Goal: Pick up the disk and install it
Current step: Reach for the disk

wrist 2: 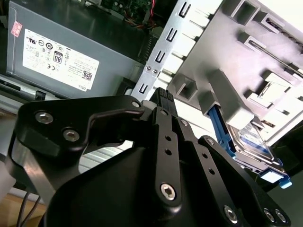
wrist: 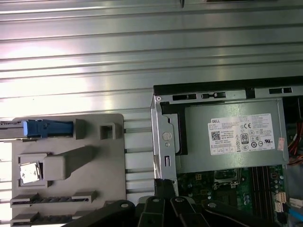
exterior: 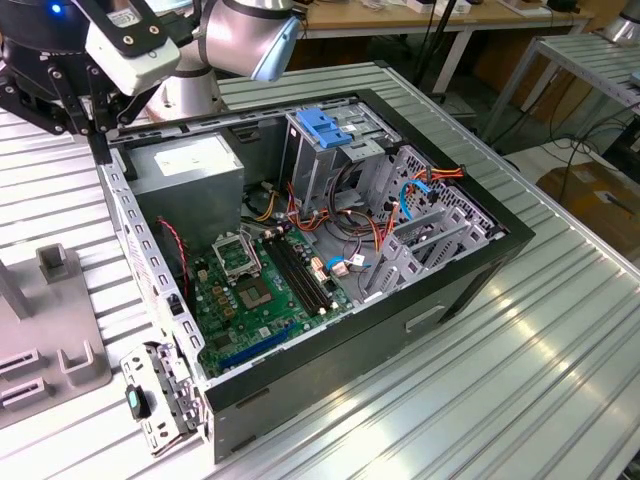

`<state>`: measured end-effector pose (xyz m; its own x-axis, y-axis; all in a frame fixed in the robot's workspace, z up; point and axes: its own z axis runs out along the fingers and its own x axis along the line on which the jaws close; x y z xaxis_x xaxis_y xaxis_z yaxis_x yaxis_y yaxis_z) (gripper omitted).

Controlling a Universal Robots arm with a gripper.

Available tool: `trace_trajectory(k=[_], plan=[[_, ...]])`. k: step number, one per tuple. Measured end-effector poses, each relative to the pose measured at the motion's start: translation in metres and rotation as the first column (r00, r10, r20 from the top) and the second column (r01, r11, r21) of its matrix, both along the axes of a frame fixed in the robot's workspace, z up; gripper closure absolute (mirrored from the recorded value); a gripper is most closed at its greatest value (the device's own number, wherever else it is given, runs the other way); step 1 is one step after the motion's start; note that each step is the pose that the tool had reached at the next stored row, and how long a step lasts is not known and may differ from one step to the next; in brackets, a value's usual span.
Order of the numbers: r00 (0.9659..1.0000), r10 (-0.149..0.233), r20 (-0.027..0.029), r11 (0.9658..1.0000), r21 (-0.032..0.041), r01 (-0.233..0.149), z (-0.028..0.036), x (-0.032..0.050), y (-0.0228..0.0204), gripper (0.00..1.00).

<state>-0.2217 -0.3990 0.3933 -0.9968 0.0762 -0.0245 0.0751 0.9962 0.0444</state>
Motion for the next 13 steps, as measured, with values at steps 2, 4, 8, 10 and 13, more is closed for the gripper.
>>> trace_trajectory(k=[2, 4, 8, 10, 13], plan=[[1.0000, 0.000, 0.0000, 1.0000, 0.0000, 0.000, -0.0001, -0.0049, 0.0000, 0.89], [1.0000, 0.000, -0.0001, 1.0000, -0.0001, 0.000, -0.0001, -0.0090, 0.0000, 0.89], [1.0000, 0.000, 0.0000, 1.0000, 0.0000, 0.000, -0.0002, -0.0173, 0.0000, 0.89], [1.0000, 0.000, 0.0001, 1.0000, 0.0000, 0.000, -0.0003, -0.0214, 0.0000, 0.89], [1.0000, 0.000, 0.0000, 1.0000, 0.0000, 0.000, -0.0003, -0.0267, 0.0000, 0.89]])
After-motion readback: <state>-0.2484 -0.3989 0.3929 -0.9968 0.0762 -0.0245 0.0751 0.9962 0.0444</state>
